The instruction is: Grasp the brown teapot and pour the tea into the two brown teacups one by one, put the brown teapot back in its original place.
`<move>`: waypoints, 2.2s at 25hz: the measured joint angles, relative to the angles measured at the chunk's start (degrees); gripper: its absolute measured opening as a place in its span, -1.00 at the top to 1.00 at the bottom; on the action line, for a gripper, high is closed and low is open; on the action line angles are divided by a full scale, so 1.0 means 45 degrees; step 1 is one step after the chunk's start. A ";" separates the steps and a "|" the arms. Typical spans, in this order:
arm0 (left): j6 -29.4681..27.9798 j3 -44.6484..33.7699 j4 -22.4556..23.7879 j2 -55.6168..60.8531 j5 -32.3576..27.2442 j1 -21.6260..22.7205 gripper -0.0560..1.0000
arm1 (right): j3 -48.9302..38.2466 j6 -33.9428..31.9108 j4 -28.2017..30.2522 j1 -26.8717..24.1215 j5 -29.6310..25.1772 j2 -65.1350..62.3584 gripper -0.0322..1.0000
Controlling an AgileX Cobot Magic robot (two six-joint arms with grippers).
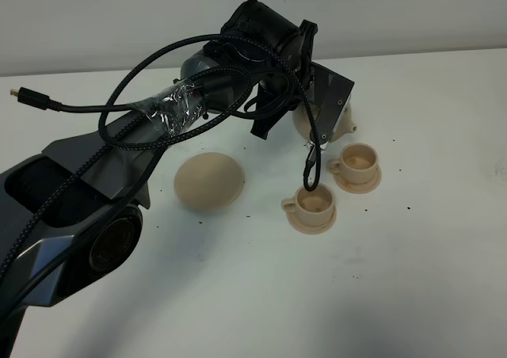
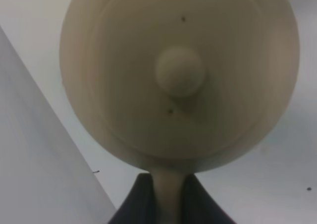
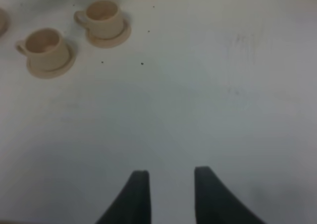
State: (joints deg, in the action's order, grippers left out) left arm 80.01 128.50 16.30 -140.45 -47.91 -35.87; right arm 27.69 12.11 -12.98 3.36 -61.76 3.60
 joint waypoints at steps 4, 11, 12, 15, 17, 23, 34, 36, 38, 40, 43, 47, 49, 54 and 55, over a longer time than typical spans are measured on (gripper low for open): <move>0.0508 0.0000 0.0001 0.0000 -0.0054 0.0000 0.66 | 0.0000 0.0000 0.0000 0.0000 0.0000 0.0000 0.48; 0.1336 0.0000 0.0001 0.0000 -0.0053 0.0000 0.66 | 0.0000 -0.0004 0.0000 0.0000 0.0000 0.0000 0.48; 0.1365 0.0000 0.0001 0.0000 -0.0053 0.0000 0.66 | 0.0000 -0.0014 0.0000 0.0000 0.0000 0.0000 0.48; 0.1394 0.0000 0.0152 0.0000 -0.0033 -0.0034 0.66 | 0.0000 -0.0014 0.0000 0.0000 0.0000 0.0000 0.48; 0.1404 0.0000 0.0386 0.0000 -0.0004 -0.0081 0.66 | 0.0000 -0.0014 0.0000 0.0000 0.0000 0.0000 0.48; 0.1404 0.0000 0.0585 0.0000 0.0089 -0.0205 0.66 | 0.0000 -0.0014 0.0000 0.0000 0.0000 0.0000 0.48; 0.1196 0.0000 0.1673 -0.0039 0.0103 -0.0673 0.66 | 0.0000 -0.0014 0.0000 0.0000 0.0000 0.0000 0.48; 0.1132 0.0000 0.1773 -0.0095 0.0103 -0.0767 0.66 | 0.0000 -0.0014 0.0000 0.0000 0.0000 0.0000 0.48; 0.1100 0.0000 0.1775 -0.0160 0.0091 -0.0802 0.66 | 0.0000 -0.0014 0.0000 0.0000 0.0000 0.0000 0.48; 0.1080 0.0000 0.1799 -0.0258 0.0091 -0.0802 0.66 | 0.0000 -0.0014 0.0000 0.0000 0.0000 0.0000 0.48; 0.0900 0.0000 0.1966 -0.0341 0.0102 -0.0802 0.66 | 0.0000 -0.0014 0.0000 0.0000 0.0000 0.0000 0.48; 0.0602 0.0000 0.2492 -0.0341 0.0104 -0.0867 0.66 | 0.0000 -0.0014 0.0000 0.0000 0.0000 0.0000 0.48; 0.0573 0.0000 0.2658 -0.0341 0.0135 -0.0931 0.66 | 0.0000 -0.0014 0.0000 0.0000 0.0000 0.0000 0.48; 0.0485 0.0000 0.2761 -0.0341 0.0373 -0.0940 0.66 | 0.0000 -0.0014 0.0000 0.0000 0.0000 0.0000 0.48; 0.0448 0.0000 0.2789 -0.0341 0.0402 -0.0940 0.66 | 0.0000 -0.0014 0.0000 0.0000 0.0000 0.0000 0.48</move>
State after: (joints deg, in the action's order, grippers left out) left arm 82.03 128.50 28.85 -141.98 -46.10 -40.10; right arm 27.69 12.04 -12.98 3.36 -61.76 3.60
